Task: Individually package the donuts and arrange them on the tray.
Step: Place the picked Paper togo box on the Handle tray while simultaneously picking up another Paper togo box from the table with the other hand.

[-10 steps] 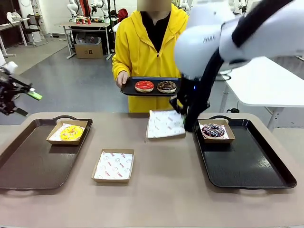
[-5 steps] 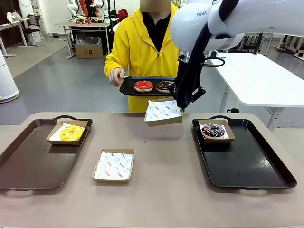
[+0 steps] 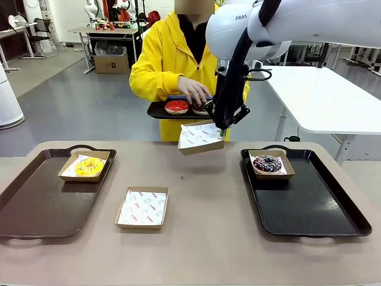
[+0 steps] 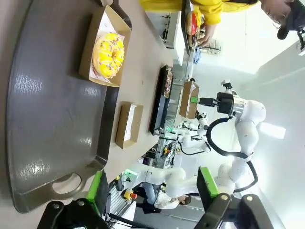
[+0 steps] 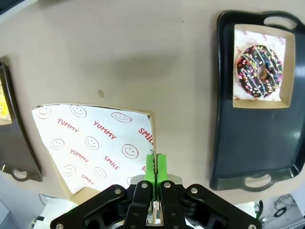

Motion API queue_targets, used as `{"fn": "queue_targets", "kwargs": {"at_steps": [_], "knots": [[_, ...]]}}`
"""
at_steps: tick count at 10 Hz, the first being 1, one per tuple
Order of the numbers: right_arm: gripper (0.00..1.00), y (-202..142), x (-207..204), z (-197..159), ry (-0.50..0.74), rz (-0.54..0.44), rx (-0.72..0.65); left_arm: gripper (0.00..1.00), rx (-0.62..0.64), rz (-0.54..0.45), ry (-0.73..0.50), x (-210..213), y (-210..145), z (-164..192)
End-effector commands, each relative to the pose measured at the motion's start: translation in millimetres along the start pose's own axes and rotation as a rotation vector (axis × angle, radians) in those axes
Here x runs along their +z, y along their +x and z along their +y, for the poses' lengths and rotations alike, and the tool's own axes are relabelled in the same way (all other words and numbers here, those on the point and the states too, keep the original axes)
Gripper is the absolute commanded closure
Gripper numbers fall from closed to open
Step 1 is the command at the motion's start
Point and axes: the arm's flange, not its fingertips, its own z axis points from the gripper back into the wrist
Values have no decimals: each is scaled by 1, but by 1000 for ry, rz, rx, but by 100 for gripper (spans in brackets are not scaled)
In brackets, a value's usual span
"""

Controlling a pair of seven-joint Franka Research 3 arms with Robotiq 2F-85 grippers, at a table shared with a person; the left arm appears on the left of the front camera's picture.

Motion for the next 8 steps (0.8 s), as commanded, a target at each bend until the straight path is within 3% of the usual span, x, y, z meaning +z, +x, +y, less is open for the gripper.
{"fn": "queue_targets", "kwargs": {"at_steps": [1,8], "knots": [[100,12,-1,3,-25,6,-2,3,-2,16,-7,-4,-1,-1],[100,0,0,0,0,0,0,3,-2,16,-7,-4,-1,-1]]}}
